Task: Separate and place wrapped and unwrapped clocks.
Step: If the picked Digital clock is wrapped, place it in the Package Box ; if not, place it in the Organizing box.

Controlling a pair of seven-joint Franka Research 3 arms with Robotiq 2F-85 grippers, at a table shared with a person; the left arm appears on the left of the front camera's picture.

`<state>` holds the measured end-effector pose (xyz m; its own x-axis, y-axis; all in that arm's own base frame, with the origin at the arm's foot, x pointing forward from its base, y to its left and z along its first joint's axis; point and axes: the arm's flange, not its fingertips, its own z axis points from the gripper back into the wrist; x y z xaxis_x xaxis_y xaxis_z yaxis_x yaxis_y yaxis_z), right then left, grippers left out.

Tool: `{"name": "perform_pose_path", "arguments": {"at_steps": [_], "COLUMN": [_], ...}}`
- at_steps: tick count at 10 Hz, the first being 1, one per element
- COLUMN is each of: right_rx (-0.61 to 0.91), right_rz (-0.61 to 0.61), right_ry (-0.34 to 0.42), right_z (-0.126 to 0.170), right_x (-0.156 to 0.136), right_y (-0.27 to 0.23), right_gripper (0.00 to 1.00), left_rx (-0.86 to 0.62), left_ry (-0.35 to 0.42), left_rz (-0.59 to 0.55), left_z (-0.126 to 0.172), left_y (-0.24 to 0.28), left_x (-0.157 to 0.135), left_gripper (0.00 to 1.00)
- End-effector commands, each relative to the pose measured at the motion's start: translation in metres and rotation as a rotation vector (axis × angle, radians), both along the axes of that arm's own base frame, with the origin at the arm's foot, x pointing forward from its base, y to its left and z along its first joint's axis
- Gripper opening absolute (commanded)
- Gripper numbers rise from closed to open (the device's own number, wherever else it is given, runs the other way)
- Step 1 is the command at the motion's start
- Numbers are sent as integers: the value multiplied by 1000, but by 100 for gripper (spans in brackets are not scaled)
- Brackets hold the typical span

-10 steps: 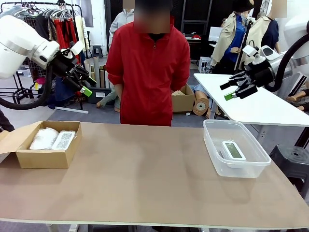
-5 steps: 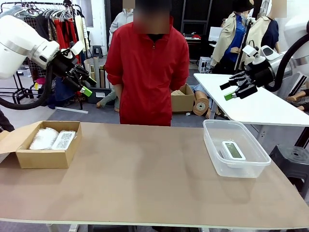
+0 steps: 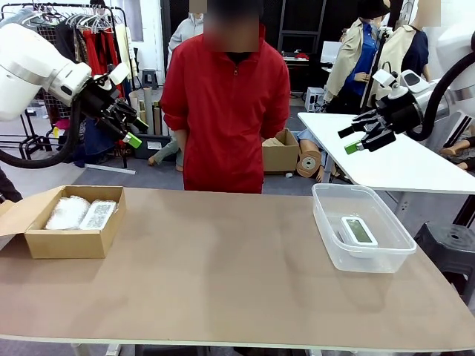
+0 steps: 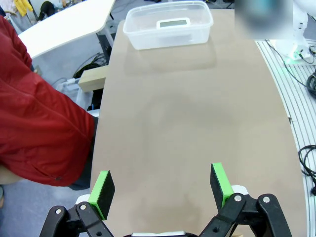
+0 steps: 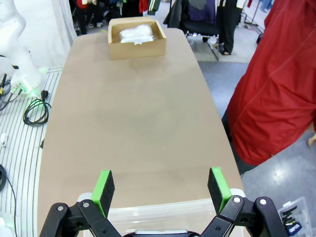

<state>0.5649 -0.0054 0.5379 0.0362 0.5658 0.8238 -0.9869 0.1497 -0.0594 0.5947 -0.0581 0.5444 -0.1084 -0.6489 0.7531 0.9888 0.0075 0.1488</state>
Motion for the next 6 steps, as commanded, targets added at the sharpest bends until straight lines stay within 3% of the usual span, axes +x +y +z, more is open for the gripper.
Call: {"name": "perform_pose_path", "arguments": {"at_steps": [1, 6], "right_rx": [-1, -1], "right_rz": [11, 11], "right_ry": [-14, -14], "right_z": [1, 1], "right_x": [-2, -2], "right_y": [0, 0], "right_gripper": [100, 100], "left_rx": [3, 3], "left_ry": [-14, -14], "left_rz": [1, 1], "left_z": [1, 1], "left_y": [1, 1], "left_x": [0, 0], "left_gripper": [100, 100]}}
